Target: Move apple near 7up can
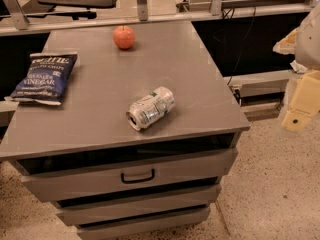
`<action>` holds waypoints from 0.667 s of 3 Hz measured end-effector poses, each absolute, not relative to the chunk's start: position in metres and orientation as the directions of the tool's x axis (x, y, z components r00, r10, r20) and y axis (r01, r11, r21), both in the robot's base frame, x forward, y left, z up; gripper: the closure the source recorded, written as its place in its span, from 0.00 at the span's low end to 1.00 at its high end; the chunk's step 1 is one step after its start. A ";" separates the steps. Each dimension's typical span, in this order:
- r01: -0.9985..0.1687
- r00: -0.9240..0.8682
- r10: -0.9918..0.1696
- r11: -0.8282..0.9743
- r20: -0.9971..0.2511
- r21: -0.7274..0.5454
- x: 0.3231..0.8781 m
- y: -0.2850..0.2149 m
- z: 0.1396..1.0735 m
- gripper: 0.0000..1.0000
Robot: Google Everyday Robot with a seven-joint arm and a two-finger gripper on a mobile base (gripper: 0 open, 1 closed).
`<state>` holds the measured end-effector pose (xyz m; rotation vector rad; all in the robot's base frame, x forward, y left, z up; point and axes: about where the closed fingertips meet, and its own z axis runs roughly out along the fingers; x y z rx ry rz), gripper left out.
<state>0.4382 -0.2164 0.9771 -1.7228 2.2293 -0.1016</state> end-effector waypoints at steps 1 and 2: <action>-0.930 -0.221 -0.953 0.270 -0.208 -0.249 0.438 -0.216 0.977 0.00; -0.923 -0.191 -0.947 0.262 -0.257 -0.282 0.461 -0.201 0.974 0.00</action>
Offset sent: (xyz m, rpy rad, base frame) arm 0.0905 0.0584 -0.0162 0.1674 -0.1729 0.0820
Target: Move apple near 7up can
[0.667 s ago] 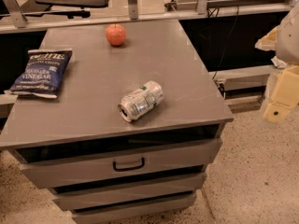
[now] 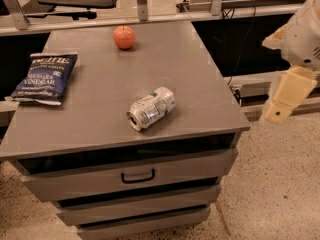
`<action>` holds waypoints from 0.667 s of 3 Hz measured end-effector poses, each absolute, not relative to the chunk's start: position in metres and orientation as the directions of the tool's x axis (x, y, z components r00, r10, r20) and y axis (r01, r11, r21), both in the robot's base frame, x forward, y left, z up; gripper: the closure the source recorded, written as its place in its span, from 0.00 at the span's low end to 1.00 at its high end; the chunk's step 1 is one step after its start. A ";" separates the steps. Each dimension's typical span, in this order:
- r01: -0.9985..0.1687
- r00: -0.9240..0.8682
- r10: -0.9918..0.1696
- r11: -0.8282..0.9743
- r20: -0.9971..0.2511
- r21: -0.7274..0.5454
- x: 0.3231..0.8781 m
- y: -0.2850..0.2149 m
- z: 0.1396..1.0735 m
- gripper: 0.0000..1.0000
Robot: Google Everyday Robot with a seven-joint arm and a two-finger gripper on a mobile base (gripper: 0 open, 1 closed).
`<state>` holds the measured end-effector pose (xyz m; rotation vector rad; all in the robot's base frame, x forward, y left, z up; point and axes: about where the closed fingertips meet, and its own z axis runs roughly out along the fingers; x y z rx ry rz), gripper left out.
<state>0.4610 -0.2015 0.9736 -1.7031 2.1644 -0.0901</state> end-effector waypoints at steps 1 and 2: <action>-0.902 -0.101 -0.920 0.246 -0.380 -0.355 0.525 -0.157 0.968 0.00; -0.866 -0.020 -0.860 0.270 -0.510 -0.421 0.592 -0.112 0.977 0.00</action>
Offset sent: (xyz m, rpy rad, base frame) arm 0.2133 0.1376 0.0245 0.4219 -0.3832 0.1217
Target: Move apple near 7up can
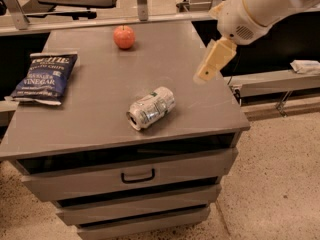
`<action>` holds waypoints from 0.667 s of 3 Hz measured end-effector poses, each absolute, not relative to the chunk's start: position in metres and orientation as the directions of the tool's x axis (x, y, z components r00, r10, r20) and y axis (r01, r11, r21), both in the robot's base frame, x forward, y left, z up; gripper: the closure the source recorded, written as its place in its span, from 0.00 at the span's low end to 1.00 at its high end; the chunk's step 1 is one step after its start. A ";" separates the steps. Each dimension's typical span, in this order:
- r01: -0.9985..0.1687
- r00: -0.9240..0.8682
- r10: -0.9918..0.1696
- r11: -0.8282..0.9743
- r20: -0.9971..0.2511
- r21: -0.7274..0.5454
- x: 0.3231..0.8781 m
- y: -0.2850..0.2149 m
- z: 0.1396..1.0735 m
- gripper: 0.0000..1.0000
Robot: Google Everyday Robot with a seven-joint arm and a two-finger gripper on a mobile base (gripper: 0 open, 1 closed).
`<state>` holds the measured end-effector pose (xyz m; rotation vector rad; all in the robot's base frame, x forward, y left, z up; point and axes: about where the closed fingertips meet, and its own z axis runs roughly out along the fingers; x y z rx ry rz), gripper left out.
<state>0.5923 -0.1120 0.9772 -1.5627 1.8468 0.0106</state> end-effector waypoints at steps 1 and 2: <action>-0.836 0.030 -0.782 0.322 -0.623 -0.444 0.638 -0.079 0.989 0.00; -0.832 0.033 -0.774 0.329 -0.632 -0.447 0.643 -0.078 0.990 0.00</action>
Offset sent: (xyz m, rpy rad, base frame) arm 0.0394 0.0280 0.0101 0.1174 -0.0634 0.0078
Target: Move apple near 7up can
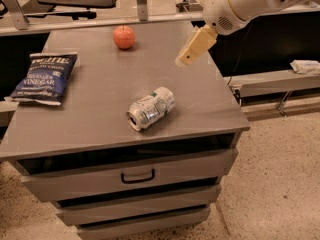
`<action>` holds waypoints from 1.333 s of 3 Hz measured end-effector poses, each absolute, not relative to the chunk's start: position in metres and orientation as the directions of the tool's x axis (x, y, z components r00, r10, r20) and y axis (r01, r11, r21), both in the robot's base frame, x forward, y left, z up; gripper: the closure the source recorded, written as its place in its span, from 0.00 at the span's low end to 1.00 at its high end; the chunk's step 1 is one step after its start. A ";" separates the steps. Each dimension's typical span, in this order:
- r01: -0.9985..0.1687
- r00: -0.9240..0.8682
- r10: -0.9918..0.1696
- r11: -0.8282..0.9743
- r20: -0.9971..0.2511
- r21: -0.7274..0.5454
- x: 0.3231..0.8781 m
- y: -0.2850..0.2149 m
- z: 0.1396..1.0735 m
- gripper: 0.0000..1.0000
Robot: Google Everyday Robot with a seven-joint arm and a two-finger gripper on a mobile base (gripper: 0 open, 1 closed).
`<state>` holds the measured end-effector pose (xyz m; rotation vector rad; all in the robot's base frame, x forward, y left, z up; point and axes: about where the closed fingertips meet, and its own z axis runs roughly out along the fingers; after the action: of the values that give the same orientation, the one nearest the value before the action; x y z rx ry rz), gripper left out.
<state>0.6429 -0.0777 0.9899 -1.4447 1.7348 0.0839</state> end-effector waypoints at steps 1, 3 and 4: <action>-0.834 0.037 -0.765 0.331 -0.642 -0.442 0.644 -0.076 0.990 0.00; -0.795 0.018 -0.580 0.486 -0.814 -0.364 0.728 -0.029 0.972 0.00; -0.793 0.002 -0.460 0.540 -0.888 -0.281 0.792 0.010 0.953 0.00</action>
Offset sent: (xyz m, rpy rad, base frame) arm 0.1120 0.0433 -0.0184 0.3726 -0.0922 -0.1336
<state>0.7924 0.0099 0.9526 -1.0792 1.6377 0.3645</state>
